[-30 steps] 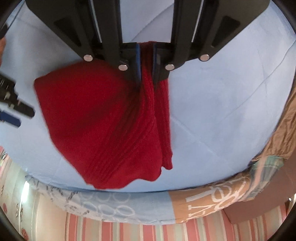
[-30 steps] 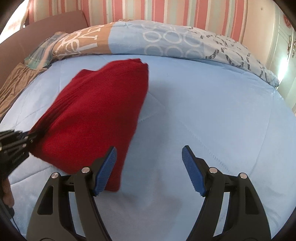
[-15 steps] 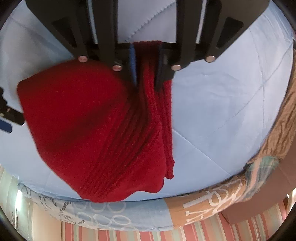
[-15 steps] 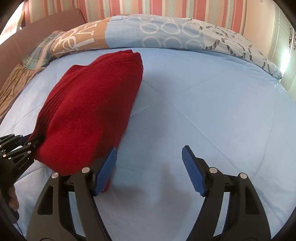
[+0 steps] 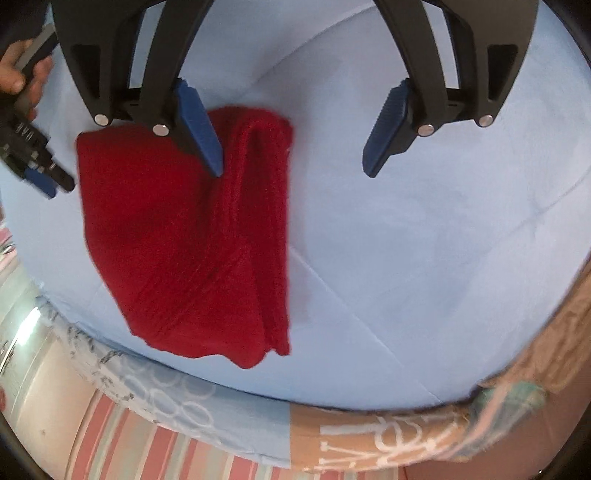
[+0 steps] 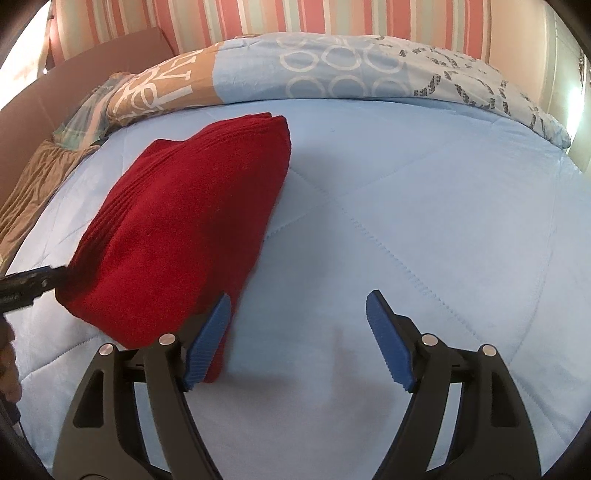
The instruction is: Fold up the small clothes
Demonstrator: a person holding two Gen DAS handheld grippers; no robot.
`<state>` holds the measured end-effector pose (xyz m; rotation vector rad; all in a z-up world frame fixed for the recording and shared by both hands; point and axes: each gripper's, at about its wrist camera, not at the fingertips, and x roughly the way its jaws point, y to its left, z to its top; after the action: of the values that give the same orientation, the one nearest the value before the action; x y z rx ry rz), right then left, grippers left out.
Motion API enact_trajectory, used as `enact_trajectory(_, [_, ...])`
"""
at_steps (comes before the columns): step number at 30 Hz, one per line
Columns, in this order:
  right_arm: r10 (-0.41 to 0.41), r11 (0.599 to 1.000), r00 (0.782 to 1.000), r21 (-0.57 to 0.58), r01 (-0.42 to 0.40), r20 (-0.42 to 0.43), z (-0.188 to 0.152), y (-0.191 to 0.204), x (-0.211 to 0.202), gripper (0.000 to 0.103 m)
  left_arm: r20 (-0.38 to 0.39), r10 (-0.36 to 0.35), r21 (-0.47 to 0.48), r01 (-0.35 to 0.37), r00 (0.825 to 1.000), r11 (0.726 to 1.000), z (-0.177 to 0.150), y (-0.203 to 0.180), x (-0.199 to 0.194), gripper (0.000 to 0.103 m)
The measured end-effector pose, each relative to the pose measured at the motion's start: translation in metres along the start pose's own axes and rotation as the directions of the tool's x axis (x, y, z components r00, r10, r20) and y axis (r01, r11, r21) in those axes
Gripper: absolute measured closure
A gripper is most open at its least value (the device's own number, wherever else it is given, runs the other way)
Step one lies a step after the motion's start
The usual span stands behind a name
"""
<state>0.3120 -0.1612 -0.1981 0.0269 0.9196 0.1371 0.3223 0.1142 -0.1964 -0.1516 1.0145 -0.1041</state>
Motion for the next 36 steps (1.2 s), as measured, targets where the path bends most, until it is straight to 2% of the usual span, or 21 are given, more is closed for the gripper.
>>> enact_trajectory(3, [-0.004,1.0,1.0,-0.014,0.004,-0.003,0.0,0.003,0.001,0.026,-0.025,-0.079,-0.031,0.078,0.997,0.996,0.006,-0.002,0.012,0.025])
enact_trajectory(5, [-0.005,1.0,1.0,-0.02,0.005,-0.003,0.001,0.004,0.001,0.026,-0.023,-0.186,-0.043,0.185,0.982,0.982,0.008,-0.006,0.018,0.025])
enact_trajectory(6, [-0.007,1.0,1.0,-0.022,0.006,-0.003,0.001,0.004,0.001,0.026,-0.028,-0.192,-0.036,0.191,0.981,0.981,0.008,-0.009,0.022,0.025])
enact_trajectory(9, [-0.008,1.0,1.0,-0.026,0.008,-0.005,0.001,0.003,0.002,0.026,-0.043,-0.166,-0.022,0.165,0.985,0.986,0.009,-0.011,0.032,0.025])
enact_trajectory(15, [-0.004,1.0,1.0,-0.025,0.004,-0.007,0.001,0.003,0.002,0.026,-0.072,-0.208,-0.067,0.203,0.976,0.977,0.006,-0.002,0.045,0.019])
enact_trajectory(18, [0.002,1.0,1.0,-0.025,-0.003,-0.011,0.002,0.004,0.002,0.025,-0.094,-0.215,-0.06,0.21,0.972,0.976,0.007,-0.006,0.052,0.01])
enact_trajectory(19, [0.006,1.0,1.0,-0.024,-0.006,-0.012,0.002,0.004,0.003,0.024,-0.1,-0.202,-0.041,0.199,0.974,0.979,0.007,-0.01,0.053,0.01])
enact_trajectory(21, [0.023,1.0,1.0,-0.011,-0.023,-0.015,0.002,0.005,0.003,0.022,-0.112,-0.213,-0.023,0.211,0.971,0.977,0.009,-0.016,0.055,0.01])
enact_trajectory(24, [0.105,0.993,0.994,0.053,-0.103,-0.02,0.002,0.0,0.005,0.016,-0.119,-0.232,-0.015,0.232,0.965,0.973,0.012,-0.024,0.058,0.01])
enact_trajectory(26, [0.158,0.982,0.987,0.108,-0.155,-0.018,0.005,-0.001,0.007,0.016,-0.107,-0.215,0.006,0.217,0.971,0.976,0.013,-0.027,0.058,0.013])
enact_trajectory(29, [0.267,0.944,0.964,0.2,-0.261,-0.002,0.012,-0.006,0.013,0.015,-0.092,-0.207,0.003,0.209,0.974,0.978,0.014,-0.026,0.055,0.027])
enact_trajectory(31, [0.302,0.926,0.953,0.235,-0.295,0.003,0.02,-0.006,0.02,0.015,-0.09,-0.205,0.002,0.206,0.975,0.979,0.013,-0.024,0.054,0.035])
enact_trajectory(34, [0.344,0.9,0.939,0.276,-0.337,0.022,0.037,-0.006,0.035,0.014,-0.091,-0.177,0.037,0.181,0.98,0.983,0.011,-0.028,0.051,0.037])
enact_trajectory(36, [0.348,0.899,0.938,0.283,-0.333,-0.001,0.05,-0.005,0.048,0.014,-0.089,-0.137,0.079,0.144,0.987,0.986,0.012,-0.038,0.051,0.037])
